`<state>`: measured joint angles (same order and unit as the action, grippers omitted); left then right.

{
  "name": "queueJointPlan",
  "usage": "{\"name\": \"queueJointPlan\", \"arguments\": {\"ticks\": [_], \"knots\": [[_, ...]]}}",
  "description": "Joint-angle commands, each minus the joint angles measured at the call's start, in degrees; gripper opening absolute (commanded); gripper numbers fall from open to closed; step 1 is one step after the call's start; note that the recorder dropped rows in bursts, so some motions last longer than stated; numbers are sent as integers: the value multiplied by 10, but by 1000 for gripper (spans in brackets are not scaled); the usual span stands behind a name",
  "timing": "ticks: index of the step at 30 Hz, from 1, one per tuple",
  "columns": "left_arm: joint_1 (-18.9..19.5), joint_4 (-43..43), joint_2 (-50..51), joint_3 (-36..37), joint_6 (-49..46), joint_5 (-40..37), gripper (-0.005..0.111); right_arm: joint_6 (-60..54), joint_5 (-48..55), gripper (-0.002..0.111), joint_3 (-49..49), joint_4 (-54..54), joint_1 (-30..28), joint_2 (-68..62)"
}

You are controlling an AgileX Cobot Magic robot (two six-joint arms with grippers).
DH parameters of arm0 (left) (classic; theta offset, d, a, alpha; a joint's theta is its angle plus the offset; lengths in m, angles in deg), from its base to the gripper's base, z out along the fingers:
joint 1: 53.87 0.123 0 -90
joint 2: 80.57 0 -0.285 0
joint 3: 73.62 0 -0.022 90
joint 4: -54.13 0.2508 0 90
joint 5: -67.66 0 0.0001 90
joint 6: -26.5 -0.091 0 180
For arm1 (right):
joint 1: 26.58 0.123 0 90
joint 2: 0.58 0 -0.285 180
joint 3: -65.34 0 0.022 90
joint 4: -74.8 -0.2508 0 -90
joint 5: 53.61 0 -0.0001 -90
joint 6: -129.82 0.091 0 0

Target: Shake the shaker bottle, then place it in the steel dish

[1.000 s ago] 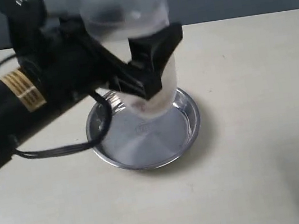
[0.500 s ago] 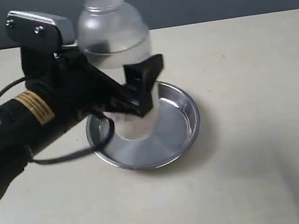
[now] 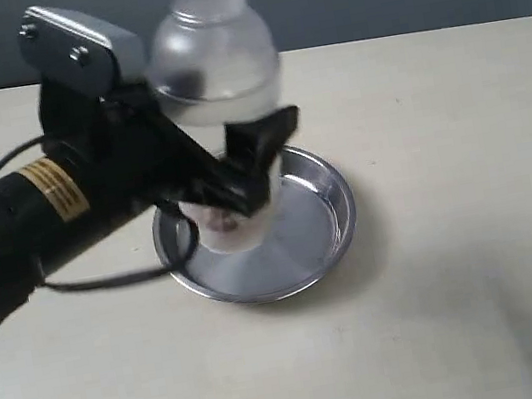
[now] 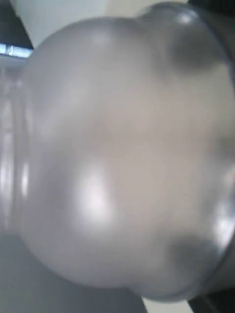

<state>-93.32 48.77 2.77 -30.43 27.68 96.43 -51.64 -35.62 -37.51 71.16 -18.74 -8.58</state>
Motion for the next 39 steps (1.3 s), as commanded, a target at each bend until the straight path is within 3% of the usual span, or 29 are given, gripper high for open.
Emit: {"name": "queueJointPlan", "arguments": {"ticks": [1,2,3,4,6,7,8,11,12,15,16,19,20,21,23,24,25,26,28,29,30,31,32,33,34,36,37,38,39], "knots": [[2,-40,0,-3,13,15,0,0,-5,-1,1,2,2,2],[-9,84,-4,-3,38,10,0,0,-5,-1,1,2,2,2],[-12,137,-8,-3,42,8,0,0,-5,-1,1,2,2,2],[-8,105,-8,-3,30,5,0,0,-5,-1,1,2,2,2],[13,-159,-2,-3,-36,8,0,0,-5,-1,1,2,2,2],[16,-239,2,-3,-48,21,0,0,-5,-1,1,2,2,2],[11,-199,2,-3,-44,11,0,0,-5,-1,1,2,2,2],[-22,114,-9,-3,27,-19,0,0,-5,-1,1,2,2,2],[-19,108,-9,-3,24,-19,0,0,-5,-1,1,2,2,2],[5,-211,5,-3,-17,8,0,0,-5,-1,1,2,2,2],[-1,-206,7,-3,-12,5,0,0,-5,-1,1,2,2,2],[-41,155,-8,-3,51,-2,0,0,-5,-1,1,2,2,2],[-40,148,-9,-3,44,5,0,0,-5,-1,1,2,2,2],[-29,68,-9,-3,16,7,0,0,-5,-1,1,2,2,2],[-2,-254,0,-3,-85,36,0,0,-5,-1,1,2,2,2],[-1,-339,3,-3,-102,50,0,0,-5,-1,1,2,2,2],[-4,-326,3,-3,-100,37,0,0,-5,-1,1,2,2,2],[-15,-201,-4,-5,-67,-1,0,0,-5,-1,1,2,2,2],[-47,138,-11,-10,59,-33,0,0,-5,-1,1,2,2,2],[-54,208,-14,-11,79,-30,0,0,-5,-1,1,2,2,2],[-47,145,-14,-14,46,-39,0,0,-5,-1,1,2,2,2],[-29,26,-8,-16,-3,-40,0,0,-5,-1,1,2,2,2],[-12,-157,1,-15,-57,-15,0,0,-5,-1,1,2,2,2],[-9,-280,10,-17,-69,11,0,0,-5,-1,1,2,2,2],[-14,-274,9,-18,-69,4,0,0,-5,-1,1,2,2,2],[-41,-41,1,-22,-50,-43,0,0,-5,-1,1,2,2,2],[-46,26,1,-22,-50,-43,0,0,-5,-1,1,2,2,2],[-41,-35,7,-22,-59,-28,0,0,-5,-1,1,2,2,2],[-31,-168,13,-22,-75,-12,0,0,-5,-1,1,2,2,2]]}}
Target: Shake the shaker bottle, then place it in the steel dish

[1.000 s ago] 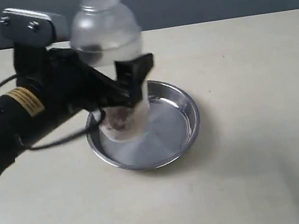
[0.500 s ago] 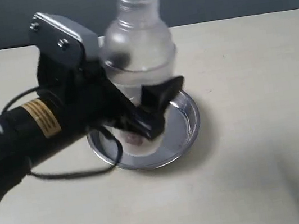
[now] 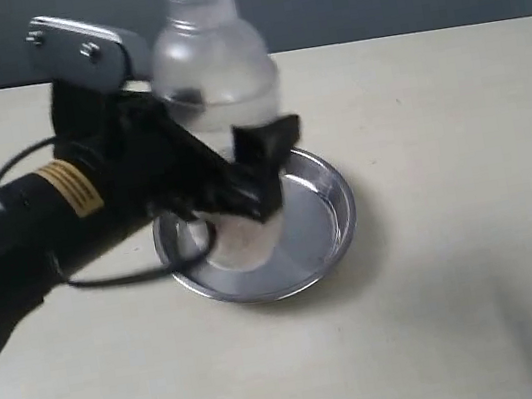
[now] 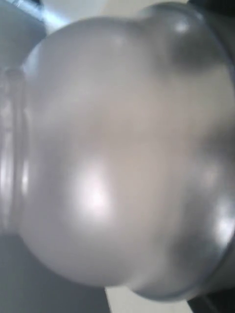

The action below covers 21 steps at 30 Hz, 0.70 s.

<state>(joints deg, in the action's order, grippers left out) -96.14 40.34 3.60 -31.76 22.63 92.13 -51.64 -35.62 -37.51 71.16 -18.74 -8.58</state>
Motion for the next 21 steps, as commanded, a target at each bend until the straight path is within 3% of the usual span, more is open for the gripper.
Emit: {"name": "queueJointPlan", "arguments": {"ticks": [1,2,3,5,6,7,8,9,10,11,12,13,14,15,16,17,18,19,21], "knots": [[4,-189,12,-8,-34,44,0,0,-5,-1,1,2,2,2],[3,-238,17,-8,-38,43,0,0,-5,-1,1,2,2,2],[-4,-174,16,-8,-40,15,0,0,-5,-1,1,2,2,2],[-27,59,9,-8,-34,-38,0,0,-5,-1,1,2,2,2],[-26,66,9,-8,-34,-32,0,0,-5,-1,1,2,2,2],[1,-141,19,-8,-56,34,0,0,-5,-1,1,2,2,2],[6,-257,23,-8,-56,62,0,0,-5,-1,1,2,2,2],[-3,-187,20,-10,-51,50,0,0,-5,-1,1,2,2,2],[-13,-59,14,-13,-37,12,0,0,-5,-1,1,2,2,2],[-36,187,5,-18,12,-32,0,0,-5,-1,1,2,2,2],[-27,159,5,-18,9,-23,0,0,-5,-1,1,2,2,2],[11,-96,13,-18,-34,22,0,0,-5,-1,1,2,2,2],[23,-241,18,-18,-38,51,0,0,-5,-1,1,2,2,2],[18,-165,15,-20,-38,31,0,0,-5,-1,1,2,2,2],[6,39,1,-29,-13,13,0,0,-5,-1,1,2,2,2],[-2,142,-11,-43,39,42,0,0,-5,-1,1,2,2,2],[-3,147,-30,-63,81,99,0,0,-5,-1,1,2,2,2],[-3,138,-44,-75,76,100,0,0,-5,-1,1,2,2,2],[12,1,-11,-63,-33,-47,0,0,-5,-1,1,2,2,2]]}}
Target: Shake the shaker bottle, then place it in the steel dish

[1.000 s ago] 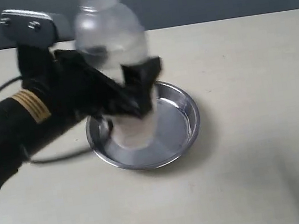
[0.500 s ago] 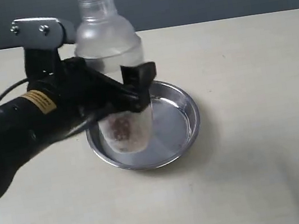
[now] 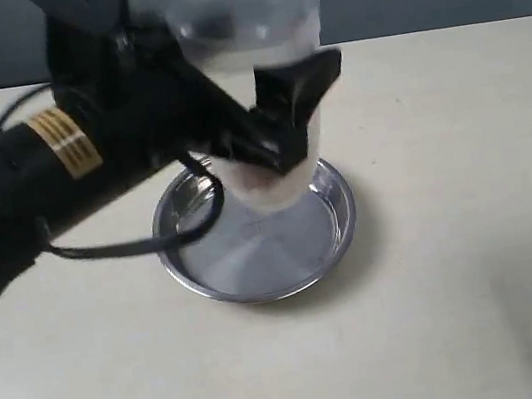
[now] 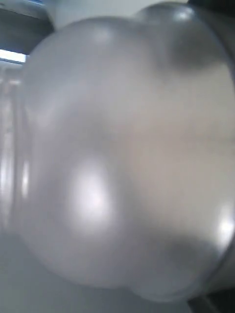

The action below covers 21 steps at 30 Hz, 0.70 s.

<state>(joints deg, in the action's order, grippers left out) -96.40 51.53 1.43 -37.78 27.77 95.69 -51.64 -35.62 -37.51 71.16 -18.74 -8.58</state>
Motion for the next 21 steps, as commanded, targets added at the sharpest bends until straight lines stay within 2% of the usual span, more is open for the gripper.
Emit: {"name": "queueJointPlan", "arguments": {"ticks": [1,6,7,9,10,11,14,16,17,18,21], "knots": [[25,-210,55,22,-122,-119,0,0,-5,-1,1,2,2,2],[-38,-146,-20,-19,-119,-19,0,0,-5,-1,1,2,2,2],[-39,-159,-30,-15,-158,-27,0,0,-5,-1,1,2,2,2],[-22,-241,-5,10,-193,-38,0,0,-5,-1,1,2,2,2],[-10,-300,19,26,-199,-40,0,0,-5,-1,1,2,2,2],[-6,-316,23,29,-199,-48,0,0,-5,-1,1,2,2,2],[-27,-250,-22,-7,-198,-67,0,0,-5,-1,1,2,2,2],[-41,-215,-47,-19,-236,-66,0,0,-5,-1,1,2,2,2],[-34,-256,-44,-12,-254,-70,0,0,-5,-1,1,2,2,2],[-18,-340,-31,1,-295,-82,0,0,-5,-1,1,2,2,2],[25,-576,4,21,-483,-128,0,0,-5,-1,1,2,2,2]]}}
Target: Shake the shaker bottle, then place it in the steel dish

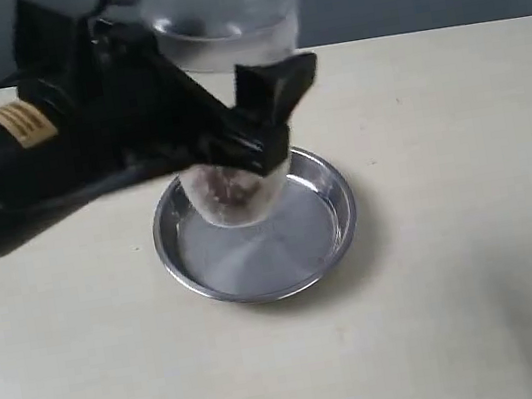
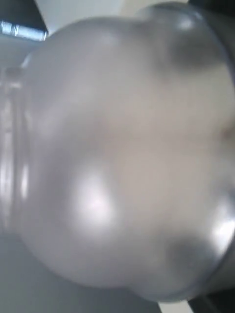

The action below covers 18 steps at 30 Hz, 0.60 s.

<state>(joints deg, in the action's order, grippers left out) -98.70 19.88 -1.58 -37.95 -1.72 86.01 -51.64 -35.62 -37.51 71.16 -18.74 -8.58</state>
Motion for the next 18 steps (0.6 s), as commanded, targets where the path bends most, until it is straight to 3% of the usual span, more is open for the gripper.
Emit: {"name": "queueJointPlan", "arguments": {"ticks": [1,6,9,11,14,17,18], "knots": [[51,-292,28,15,-236,-46,0,0,-5,-1,1,2,2,2],[22,-233,-61,-48,-277,-43,0,0,-5,-1,1,2,2,2],[35,-296,-48,10,-283,30,0,0,-5,-1,1,2,2,2],[49,-348,-17,50,-286,34,0,0,-5,-1,1,2,2,2],[46,-274,-36,26,-287,-22,0,0,-5,-1,1,2,2,2],[25,-245,-74,-30,-272,-17,0,0,-5,-1,1,2,2,2],[26,-259,-67,-13,-279,3,0,0,-5,-1,1,1,2,2]]}}
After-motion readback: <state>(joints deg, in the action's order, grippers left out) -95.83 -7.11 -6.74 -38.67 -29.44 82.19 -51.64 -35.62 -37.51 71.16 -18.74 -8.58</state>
